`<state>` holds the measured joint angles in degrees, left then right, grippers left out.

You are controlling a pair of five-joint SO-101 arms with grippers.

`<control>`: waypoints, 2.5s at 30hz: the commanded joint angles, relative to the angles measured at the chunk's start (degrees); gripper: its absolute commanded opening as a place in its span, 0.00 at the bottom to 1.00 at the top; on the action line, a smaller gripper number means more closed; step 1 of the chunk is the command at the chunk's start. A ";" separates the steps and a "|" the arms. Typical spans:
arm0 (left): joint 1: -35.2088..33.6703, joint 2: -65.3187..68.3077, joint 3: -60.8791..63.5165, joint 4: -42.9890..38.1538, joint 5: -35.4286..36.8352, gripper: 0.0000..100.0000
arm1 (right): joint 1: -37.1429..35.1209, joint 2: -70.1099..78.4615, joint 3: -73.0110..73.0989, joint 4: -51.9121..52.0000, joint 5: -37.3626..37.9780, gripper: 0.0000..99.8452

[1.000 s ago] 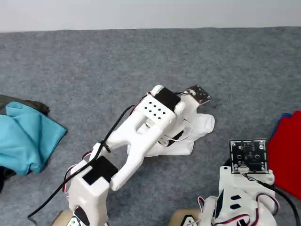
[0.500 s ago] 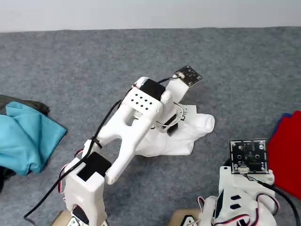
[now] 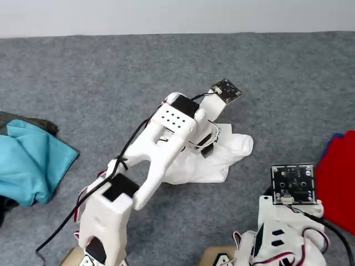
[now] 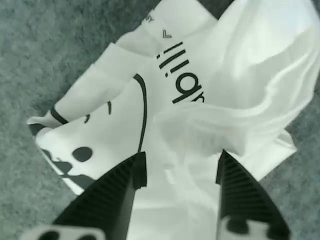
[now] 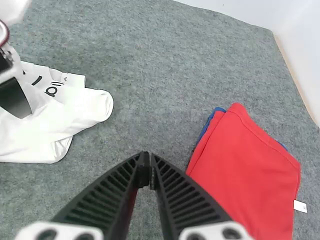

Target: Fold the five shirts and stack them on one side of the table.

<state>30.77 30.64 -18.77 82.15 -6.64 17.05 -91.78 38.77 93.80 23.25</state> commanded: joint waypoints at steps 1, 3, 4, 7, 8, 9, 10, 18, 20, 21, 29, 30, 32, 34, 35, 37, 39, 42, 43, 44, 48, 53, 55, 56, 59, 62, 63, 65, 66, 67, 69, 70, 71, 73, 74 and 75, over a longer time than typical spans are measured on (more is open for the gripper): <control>0.26 1.49 -4.70 1.85 -0.70 0.23 | 0.75 -0.04 -0.26 0.22 0.44 0.01; 0.88 2.55 -6.29 3.25 -0.79 0.21 | 0.75 -0.04 -0.18 0.22 0.44 0.01; 1.32 2.81 -7.34 3.87 -0.79 0.18 | 0.75 -0.04 -0.18 0.22 0.44 0.01; 2.99 2.99 -10.07 6.07 -0.79 0.08 | 0.75 -0.04 -0.18 0.22 0.44 0.01; 3.87 2.99 -10.77 6.77 -0.79 0.04 | 0.75 -0.04 -0.18 0.22 0.44 0.01; 4.66 2.99 -11.38 7.56 -1.05 0.02 | 0.75 -0.04 -0.18 0.22 0.44 0.01; 5.63 2.90 -11.74 8.44 -1.93 0.01 | 0.75 -0.04 -0.18 0.22 0.44 0.01; 9.67 2.64 -14.81 13.54 -2.37 0.01 | 0.75 -0.04 -0.18 0.22 0.44 0.01; 9.76 2.64 -16.31 14.95 -2.37 0.01 | 0.75 -0.04 -0.18 0.22 0.44 0.01; 9.76 2.64 -17.10 15.47 -2.37 0.01 | 0.75 -0.04 -0.18 0.22 0.44 0.01; 2.11 3.25 -22.29 13.45 -2.81 0.03 | 0.75 -0.04 -0.18 0.22 0.44 0.01; 0.79 3.25 -22.29 12.48 -2.81 0.05 | 0.75 -0.04 -0.18 0.22 0.44 0.01; -1.76 3.52 -22.11 10.37 -2.81 0.08 | 0.75 -0.04 -0.18 0.22 0.44 0.01; -3.52 4.92 -22.29 8.44 -2.73 0.08 | 0.75 -0.04 -0.18 0.22 0.44 0.01; -4.13 5.98 -22.29 7.74 -2.73 0.08 | 0.75 -0.04 -0.18 0.22 0.44 0.01; -4.40 8.44 -22.29 6.77 -2.73 0.08 | 0.75 -0.04 -0.18 0.22 0.44 0.01; -3.96 10.99 -22.29 6.59 -2.73 0.08 | 0.75 -0.04 -0.18 0.22 0.44 0.01; -2.64 13.89 -22.37 6.51 -2.73 0.08 | 0.75 -0.04 -0.18 0.22 0.53 0.01; -2.37 14.42 -22.37 6.51 -2.73 0.08 | 0.75 -0.04 -0.18 0.22 0.53 0.01; -1.85 14.95 -22.37 6.51 -2.64 0.08 | 0.75 -0.04 -0.18 0.22 0.53 0.01; 1.23 15.47 -22.29 8.44 -2.73 0.03 | 0.75 -0.04 -0.18 0.22 0.62 0.01; 6.51 15.38 -22.37 15.21 -2.73 0.01 | 0.75 -0.04 -0.18 0.22 0.62 0.01; 8.18 15.38 -22.37 17.32 -2.73 0.01 | 0.75 -0.04 -0.18 0.22 0.62 0.01; 8.62 15.30 -22.37 17.85 -2.64 0.01 | 0.75 -0.04 -0.18 0.22 0.62 0.01; 9.41 13.89 -22.29 18.11 -2.46 0.01 | 0.75 -0.04 -0.18 0.22 0.62 0.01; 10.46 10.99 -22.20 18.20 -2.37 0.01 | 0.75 -0.04 -0.18 0.22 0.62 0.01; 10.81 9.76 -22.20 18.20 -2.37 0.01 | 0.75 -0.04 -0.18 0.22 0.62 0.01; 12.04 7.56 -22.20 18.20 -2.29 0.01 | 0.75 -0.04 -0.18 0.04 0.62 0.01; 12.66 6.51 -22.11 18.20 -2.29 0.01 | 0.75 -0.04 -0.18 -0.04 0.62 0.01; 13.45 5.54 -22.02 18.20 -2.11 0.01 | 0.75 -0.04 -0.18 -0.22 0.62 0.01; 15.12 3.52 -20.88 18.20 -0.97 0.01 | 0.75 -0.04 -0.18 -0.31 0.62 0.01; 16.09 2.55 -19.91 18.20 -0.70 0.01 | 0.75 -0.04 -0.18 -0.31 0.62 0.01; 17.05 1.58 -18.59 18.20 -0.53 0.01 | 0.75 -0.04 -0.18 -0.31 0.62 0.01; 18.37 -0.35 -15.78 18.20 -0.44 0.01 | 0.75 -0.04 -0.18 -0.31 0.62 0.01; 18.37 -1.14 -14.73 18.02 -0.44 0.01 | 0.75 -0.04 -0.18 -0.31 0.62 0.01; 18.20 -1.67 -14.20 17.93 -0.44 0.01 | 0.75 -0.04 -0.18 -0.31 0.62 0.01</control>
<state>48.53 34.33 -34.07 98.77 -7.78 17.05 -91.78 38.77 93.80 23.25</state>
